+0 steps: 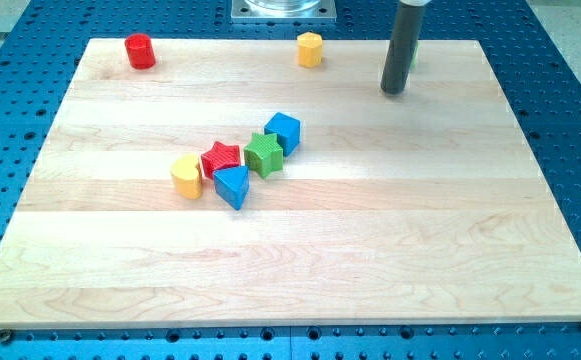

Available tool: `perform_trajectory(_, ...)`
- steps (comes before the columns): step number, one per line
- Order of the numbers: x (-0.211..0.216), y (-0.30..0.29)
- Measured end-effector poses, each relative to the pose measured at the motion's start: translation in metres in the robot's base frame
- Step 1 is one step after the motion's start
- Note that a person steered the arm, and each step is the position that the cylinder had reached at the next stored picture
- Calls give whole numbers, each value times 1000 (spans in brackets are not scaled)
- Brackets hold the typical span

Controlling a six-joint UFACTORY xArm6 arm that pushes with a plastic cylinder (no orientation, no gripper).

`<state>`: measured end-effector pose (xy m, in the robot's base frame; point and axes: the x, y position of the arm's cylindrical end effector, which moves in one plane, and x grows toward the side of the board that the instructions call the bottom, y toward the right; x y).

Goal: Place your arm to the right of the blue cube

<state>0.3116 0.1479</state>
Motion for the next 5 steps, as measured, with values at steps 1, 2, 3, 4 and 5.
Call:
perform_trajectory(1,32,-3)
perform_trajectory(2,56,-6)
perform_trajectory(3,81,-10)
perform_trajectory(4,108,-21)
perform_trajectory(5,124,-29)
